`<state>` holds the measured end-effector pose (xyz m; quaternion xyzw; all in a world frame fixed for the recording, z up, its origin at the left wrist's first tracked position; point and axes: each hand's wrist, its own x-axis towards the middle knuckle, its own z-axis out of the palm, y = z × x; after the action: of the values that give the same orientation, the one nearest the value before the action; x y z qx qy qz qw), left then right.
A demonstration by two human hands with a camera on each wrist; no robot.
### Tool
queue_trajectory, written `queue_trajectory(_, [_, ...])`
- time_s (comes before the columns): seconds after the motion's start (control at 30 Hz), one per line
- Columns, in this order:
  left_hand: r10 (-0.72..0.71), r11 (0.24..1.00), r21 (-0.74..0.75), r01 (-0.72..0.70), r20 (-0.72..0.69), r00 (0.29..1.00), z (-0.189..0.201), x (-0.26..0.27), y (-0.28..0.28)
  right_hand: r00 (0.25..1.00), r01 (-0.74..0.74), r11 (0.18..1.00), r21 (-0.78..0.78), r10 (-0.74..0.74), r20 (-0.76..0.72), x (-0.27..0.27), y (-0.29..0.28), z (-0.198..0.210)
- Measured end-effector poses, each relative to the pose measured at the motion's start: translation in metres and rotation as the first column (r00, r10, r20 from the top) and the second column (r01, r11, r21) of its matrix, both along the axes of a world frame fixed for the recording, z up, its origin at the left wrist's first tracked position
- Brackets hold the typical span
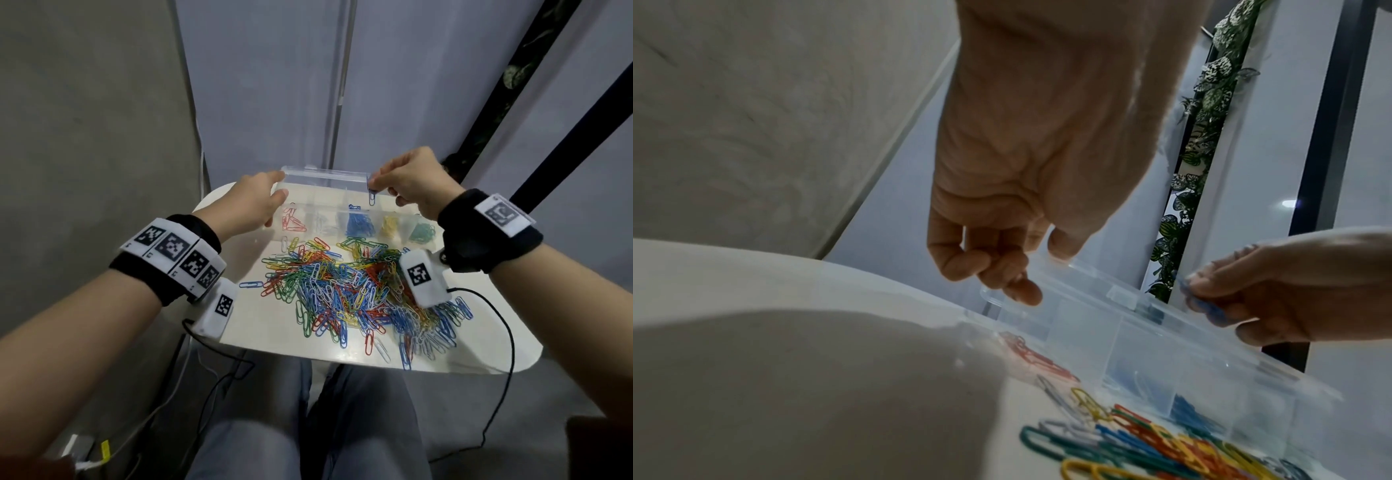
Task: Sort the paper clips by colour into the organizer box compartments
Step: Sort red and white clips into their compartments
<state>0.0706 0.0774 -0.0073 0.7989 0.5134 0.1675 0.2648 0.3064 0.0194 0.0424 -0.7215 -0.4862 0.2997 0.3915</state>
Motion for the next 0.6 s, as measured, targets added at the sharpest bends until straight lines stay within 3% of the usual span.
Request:
queue_trajectory(0.17, [0.007,1.000,-0.011,-0.007,0.000,1.000,-0.001,0.000,0.001,0.998,-0.031,0.998,-0.056,0.034,0.061,0.012,-0.005,-0.007])
queue_trajectory(0.37, [0.017,1.000,-0.018,-0.017,0.005,1.000,0.001,0.000,0.000,0.963,-0.089,0.994,-0.069,0.104,0.247,0.048,-0.056,0.011])
queue_trajectory(0.6, [0.038,0.999,-0.008,-0.038,0.003,0.999,-0.002,0.000,0.004,0.800,-0.075,0.877,-0.474,0.337,0.496,0.084,-0.115,-0.016])
